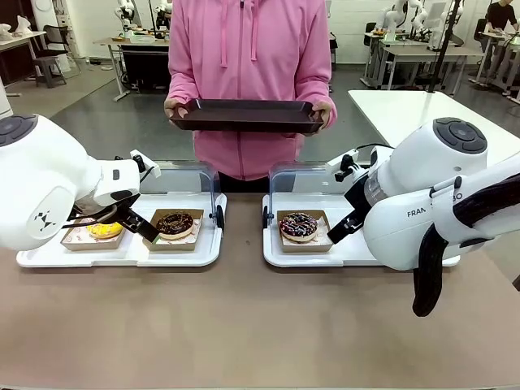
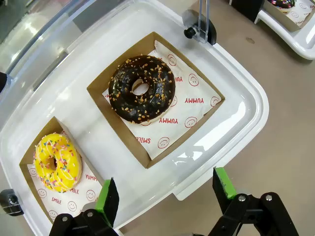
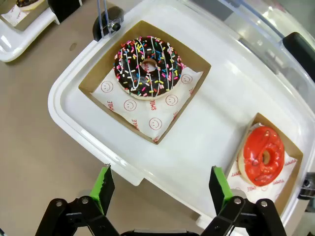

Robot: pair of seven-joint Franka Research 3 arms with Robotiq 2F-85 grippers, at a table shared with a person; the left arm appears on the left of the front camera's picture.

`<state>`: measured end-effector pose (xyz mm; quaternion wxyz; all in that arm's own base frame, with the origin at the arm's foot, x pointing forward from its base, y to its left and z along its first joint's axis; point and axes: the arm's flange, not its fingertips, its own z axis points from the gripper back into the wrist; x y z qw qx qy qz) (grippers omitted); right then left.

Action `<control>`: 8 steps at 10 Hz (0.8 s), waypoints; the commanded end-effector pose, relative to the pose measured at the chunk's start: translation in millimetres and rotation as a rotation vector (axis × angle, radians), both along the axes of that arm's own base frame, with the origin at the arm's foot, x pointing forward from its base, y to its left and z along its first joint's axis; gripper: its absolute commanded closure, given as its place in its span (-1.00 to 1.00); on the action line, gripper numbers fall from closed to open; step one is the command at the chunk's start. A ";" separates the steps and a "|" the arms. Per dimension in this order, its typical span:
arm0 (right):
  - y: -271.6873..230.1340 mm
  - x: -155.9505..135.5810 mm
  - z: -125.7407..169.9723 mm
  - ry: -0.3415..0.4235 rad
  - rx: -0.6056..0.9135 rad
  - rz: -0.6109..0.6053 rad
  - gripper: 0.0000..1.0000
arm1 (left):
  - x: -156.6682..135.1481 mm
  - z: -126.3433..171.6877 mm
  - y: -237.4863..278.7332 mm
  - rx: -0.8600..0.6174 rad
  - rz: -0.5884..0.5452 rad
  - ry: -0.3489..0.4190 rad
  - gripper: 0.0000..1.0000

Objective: Provide the desired donut to the person.
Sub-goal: Pick up and lift the Paper togo box containing the Donut pointed at by the person.

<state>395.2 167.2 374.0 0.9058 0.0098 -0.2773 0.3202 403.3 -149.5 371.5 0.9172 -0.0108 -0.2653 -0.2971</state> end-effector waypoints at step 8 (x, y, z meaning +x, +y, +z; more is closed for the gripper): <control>-0.1 0.0 0.0 0.000 0.000 0.000 -1.00 | 0.0 0.0 0.0 0.000 0.000 0.000 -1.00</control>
